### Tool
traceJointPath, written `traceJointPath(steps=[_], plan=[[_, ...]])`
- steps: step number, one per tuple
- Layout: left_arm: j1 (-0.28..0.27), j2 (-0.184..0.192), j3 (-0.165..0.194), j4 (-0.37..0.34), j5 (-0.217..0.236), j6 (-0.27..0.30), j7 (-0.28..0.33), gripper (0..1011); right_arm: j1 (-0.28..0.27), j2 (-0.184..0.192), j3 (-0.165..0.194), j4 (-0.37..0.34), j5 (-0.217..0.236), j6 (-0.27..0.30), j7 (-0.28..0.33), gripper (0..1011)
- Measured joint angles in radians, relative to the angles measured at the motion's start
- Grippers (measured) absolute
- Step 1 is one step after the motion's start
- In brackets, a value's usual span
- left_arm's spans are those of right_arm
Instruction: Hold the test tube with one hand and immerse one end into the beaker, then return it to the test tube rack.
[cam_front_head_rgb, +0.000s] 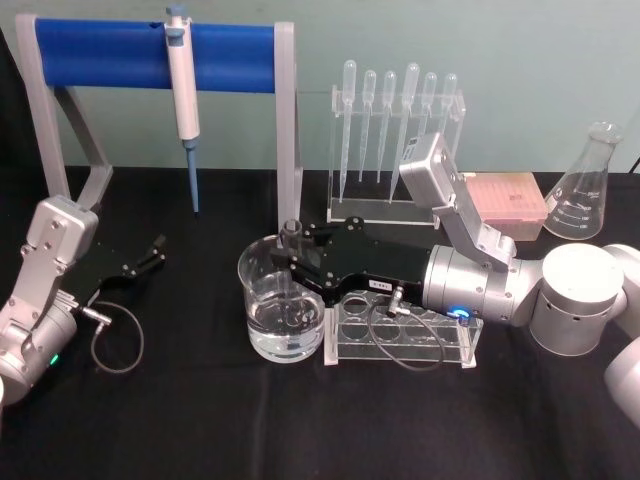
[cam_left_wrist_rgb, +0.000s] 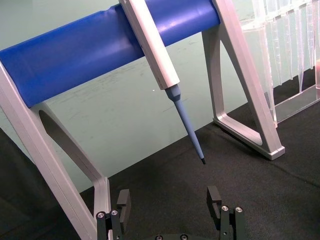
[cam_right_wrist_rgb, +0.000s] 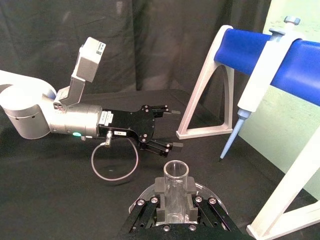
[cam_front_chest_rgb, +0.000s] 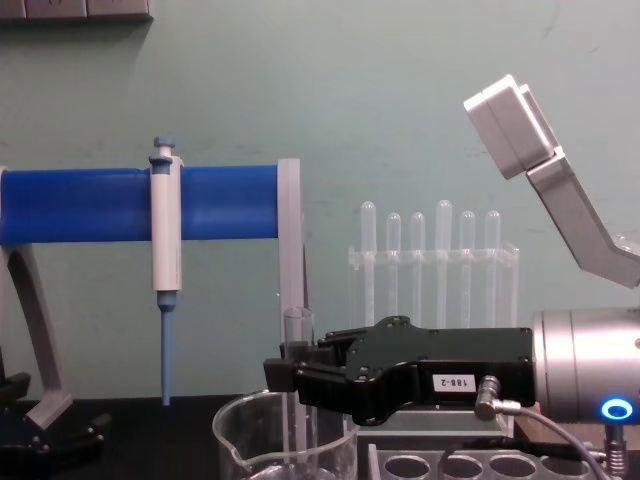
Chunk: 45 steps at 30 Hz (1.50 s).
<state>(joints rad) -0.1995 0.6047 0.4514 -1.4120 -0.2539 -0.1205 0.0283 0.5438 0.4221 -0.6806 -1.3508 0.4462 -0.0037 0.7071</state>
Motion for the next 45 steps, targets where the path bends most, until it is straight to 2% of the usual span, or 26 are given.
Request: traceJointPath(steps=[45], plan=[[0.0, 0.0, 0.0, 0.0, 0.0, 0.0, 0.0, 1000, 0.0, 0.0, 0.0, 0.0, 0.0, 0.0, 0.0, 241]])
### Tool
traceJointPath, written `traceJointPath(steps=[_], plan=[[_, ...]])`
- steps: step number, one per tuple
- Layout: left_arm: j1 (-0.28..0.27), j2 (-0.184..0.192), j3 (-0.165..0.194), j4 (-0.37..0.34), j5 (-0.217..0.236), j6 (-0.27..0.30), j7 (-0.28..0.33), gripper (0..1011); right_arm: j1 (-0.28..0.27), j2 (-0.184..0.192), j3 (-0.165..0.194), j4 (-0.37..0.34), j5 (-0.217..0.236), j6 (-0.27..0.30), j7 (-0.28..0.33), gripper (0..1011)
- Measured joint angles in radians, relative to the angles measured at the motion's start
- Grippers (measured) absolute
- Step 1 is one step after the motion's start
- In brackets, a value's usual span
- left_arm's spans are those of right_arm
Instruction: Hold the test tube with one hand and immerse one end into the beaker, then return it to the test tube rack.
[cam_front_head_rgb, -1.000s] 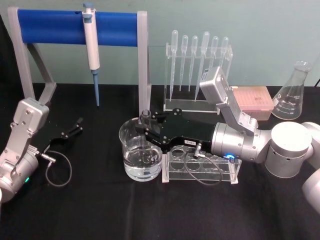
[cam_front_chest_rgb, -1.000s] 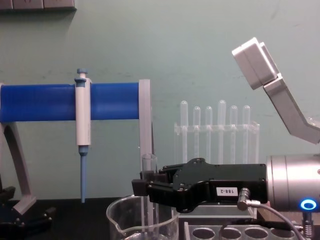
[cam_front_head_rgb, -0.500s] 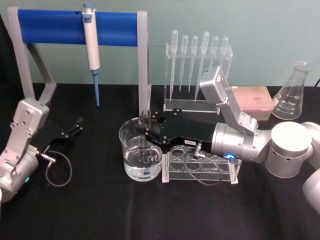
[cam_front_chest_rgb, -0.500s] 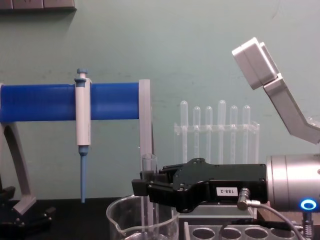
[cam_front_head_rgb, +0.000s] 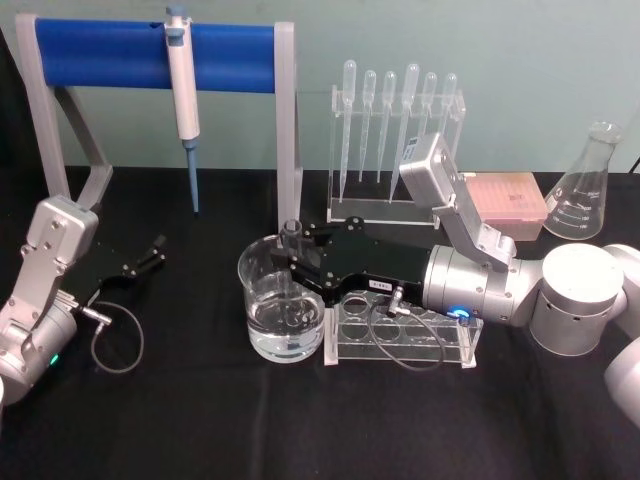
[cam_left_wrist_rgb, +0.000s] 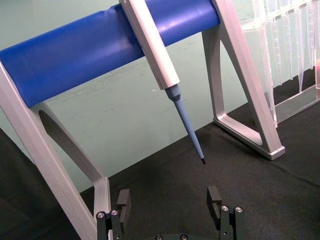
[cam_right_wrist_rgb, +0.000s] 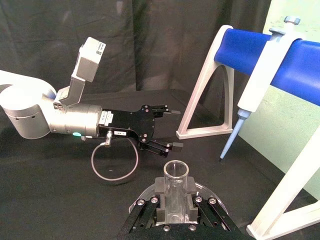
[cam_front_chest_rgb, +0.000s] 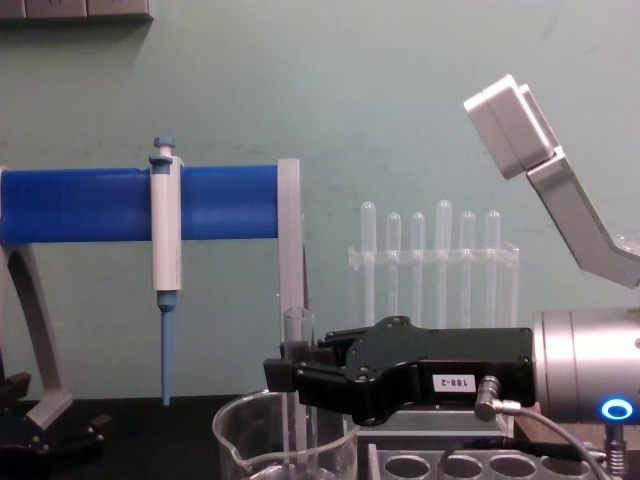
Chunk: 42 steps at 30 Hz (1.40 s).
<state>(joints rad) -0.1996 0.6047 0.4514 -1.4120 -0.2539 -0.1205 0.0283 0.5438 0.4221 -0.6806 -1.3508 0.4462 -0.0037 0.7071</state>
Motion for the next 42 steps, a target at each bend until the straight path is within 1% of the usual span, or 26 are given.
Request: traceJointPath(steps=[42], plan=[[0.0, 0.0, 0.0, 0.0, 0.0, 0.0, 0.0, 1000, 0.0, 0.0, 0.0, 0.0, 0.0, 0.0, 0.0, 241]])
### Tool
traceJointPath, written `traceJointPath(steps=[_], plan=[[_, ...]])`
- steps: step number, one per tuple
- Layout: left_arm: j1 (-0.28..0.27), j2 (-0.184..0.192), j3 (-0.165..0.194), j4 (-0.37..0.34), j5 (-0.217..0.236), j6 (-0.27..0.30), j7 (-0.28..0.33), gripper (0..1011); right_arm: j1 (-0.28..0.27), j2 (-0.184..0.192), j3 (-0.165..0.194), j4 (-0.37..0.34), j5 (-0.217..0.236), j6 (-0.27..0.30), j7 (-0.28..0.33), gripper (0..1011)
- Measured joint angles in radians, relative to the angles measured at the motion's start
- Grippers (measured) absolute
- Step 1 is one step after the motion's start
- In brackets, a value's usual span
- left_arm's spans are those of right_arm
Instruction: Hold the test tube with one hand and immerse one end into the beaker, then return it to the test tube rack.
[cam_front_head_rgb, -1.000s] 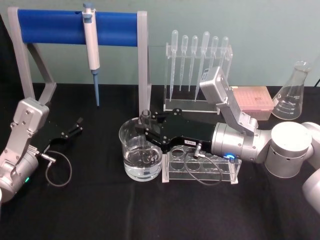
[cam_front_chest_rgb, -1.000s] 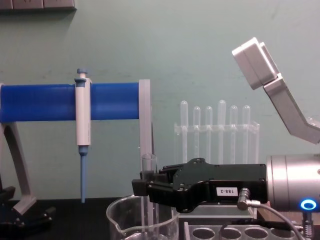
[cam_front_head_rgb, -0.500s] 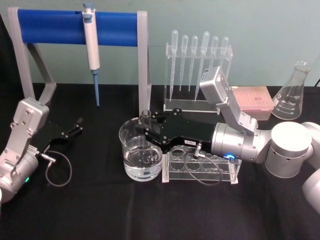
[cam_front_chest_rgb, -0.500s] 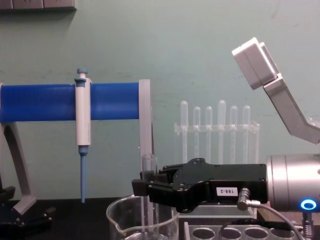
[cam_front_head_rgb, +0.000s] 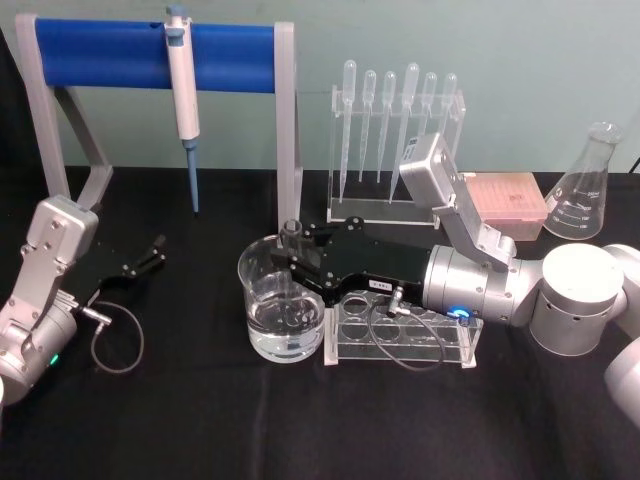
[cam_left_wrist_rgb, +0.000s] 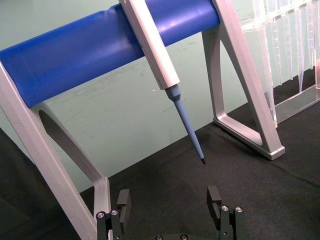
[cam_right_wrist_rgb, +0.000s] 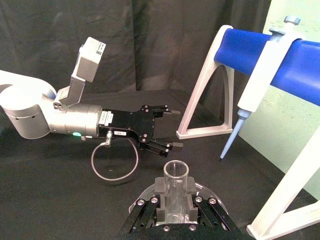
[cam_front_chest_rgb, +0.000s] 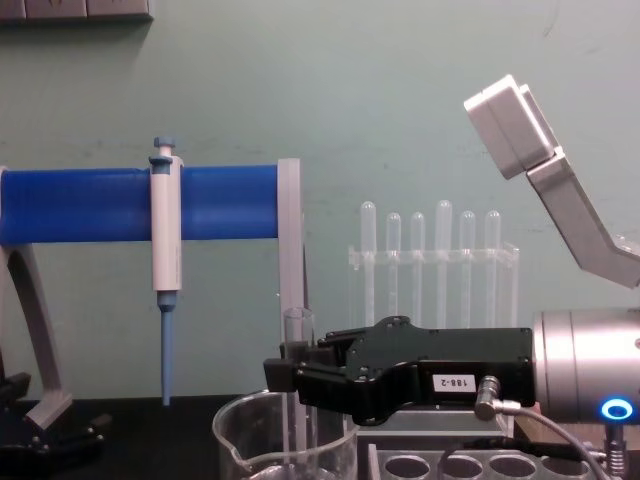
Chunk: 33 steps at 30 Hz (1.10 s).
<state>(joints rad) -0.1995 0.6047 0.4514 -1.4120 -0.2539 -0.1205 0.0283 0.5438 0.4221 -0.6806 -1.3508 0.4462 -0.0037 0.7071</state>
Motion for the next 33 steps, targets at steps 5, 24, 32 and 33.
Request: traceJointPath(steps=[5, 24, 32, 33], plan=[[0.0, 0.0, 0.0, 0.0, 0.0, 0.0, 0.0, 1000, 0.0, 0.0, 0.0, 0.0, 0.0, 0.0, 0.0, 241], [0.0, 0.0, 0.0, 0.0, 0.0, 0.0, 0.0, 1000, 0.0, 0.0, 0.0, 0.0, 0.0, 0.0, 0.0, 241], [0.0, 0.0, 0.0, 0.0, 0.0, 0.0, 0.0, 1000, 0.0, 0.0, 0.0, 0.0, 0.0, 0.0, 0.0, 241], [0.0, 0.0, 0.0, 0.0, 0.0, 0.0, 0.0, 1000, 0.0, 0.0, 0.0, 0.0, 0.0, 0.0, 0.0, 241]])
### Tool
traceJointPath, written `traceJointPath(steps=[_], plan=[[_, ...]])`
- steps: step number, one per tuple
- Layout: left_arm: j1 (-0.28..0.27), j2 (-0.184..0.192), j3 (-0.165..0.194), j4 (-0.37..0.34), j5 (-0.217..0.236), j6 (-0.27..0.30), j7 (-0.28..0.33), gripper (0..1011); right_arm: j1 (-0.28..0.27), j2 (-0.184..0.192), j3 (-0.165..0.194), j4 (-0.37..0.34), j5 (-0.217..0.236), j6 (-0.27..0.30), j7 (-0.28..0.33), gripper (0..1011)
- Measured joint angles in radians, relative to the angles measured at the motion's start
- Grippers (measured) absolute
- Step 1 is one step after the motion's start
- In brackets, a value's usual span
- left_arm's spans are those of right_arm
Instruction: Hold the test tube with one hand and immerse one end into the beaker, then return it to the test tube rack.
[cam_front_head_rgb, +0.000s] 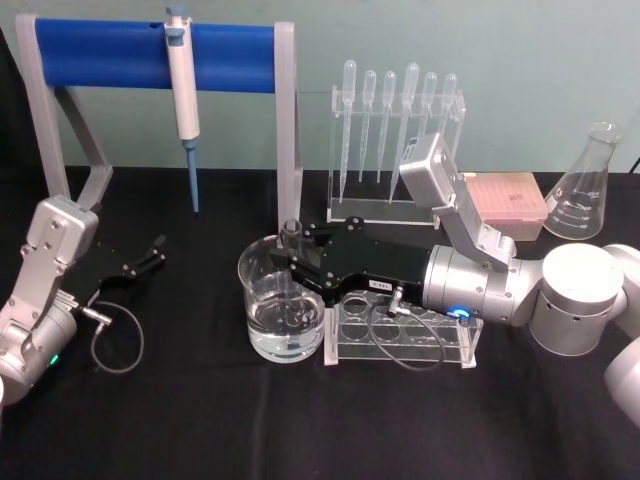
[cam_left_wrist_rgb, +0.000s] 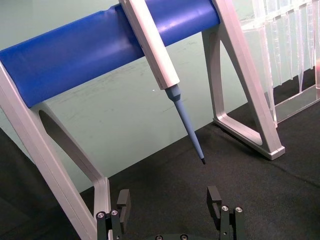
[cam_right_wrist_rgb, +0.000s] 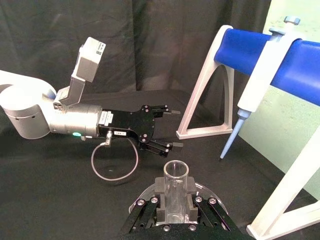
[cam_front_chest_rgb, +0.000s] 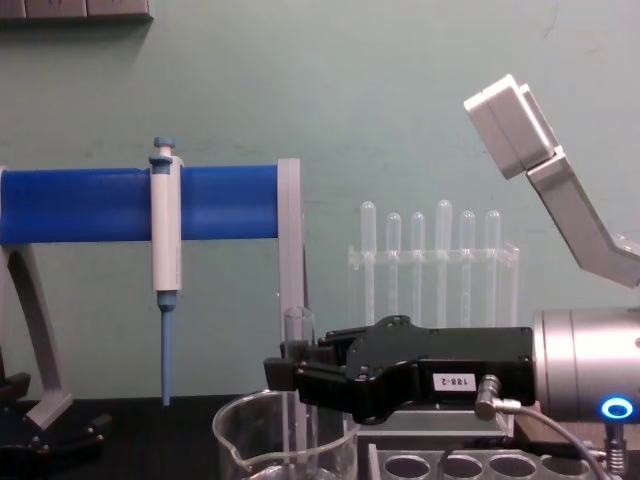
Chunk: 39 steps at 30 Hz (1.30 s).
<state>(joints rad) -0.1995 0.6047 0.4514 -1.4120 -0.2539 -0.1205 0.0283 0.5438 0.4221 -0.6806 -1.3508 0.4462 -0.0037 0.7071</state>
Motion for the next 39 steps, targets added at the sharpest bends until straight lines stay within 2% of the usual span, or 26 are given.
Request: traceJointPath(steps=[6, 14, 20, 25, 30, 38, 39], plan=[[0.0, 0.0, 0.0, 0.0, 0.0, 0.0, 0.0, 1000, 0.003, 0.002, 0.02, -0.02, 0.021, 0.004, 0.016, 241], [0.0, 0.0, 0.0, 0.0, 0.0, 0.0, 0.0, 1000, 0.004, 0.038, 0.054, -0.105, 0.072, 0.031, 0.027, 241], [0.0, 0.0, 0.0, 0.0, 0.0, 0.0, 0.0, 1000, -0.015, 0.094, 0.098, -0.195, 0.143, 0.038, 0.038, 241], [0.0, 0.0, 0.0, 0.0, 0.0, 0.0, 0.0, 1000, -0.035, 0.142, 0.127, -0.245, 0.182, 0.038, 0.04, 241], [0.0, 0.0, 0.0, 0.0, 0.0, 0.0, 0.0, 1000, -0.068, 0.201, 0.172, -0.288, 0.238, 0.02, 0.045, 241], [0.0, 0.0, 0.0, 0.0, 0.0, 0.0, 0.0, 1000, -0.121, 0.283, 0.215, -0.324, 0.275, -0.002, 0.046, 241], [0.0, 0.0, 0.0, 0.0, 0.0, 0.0, 0.0, 1000, -0.121, 0.283, 0.215, -0.324, 0.275, -0.002, 0.046, 241]])
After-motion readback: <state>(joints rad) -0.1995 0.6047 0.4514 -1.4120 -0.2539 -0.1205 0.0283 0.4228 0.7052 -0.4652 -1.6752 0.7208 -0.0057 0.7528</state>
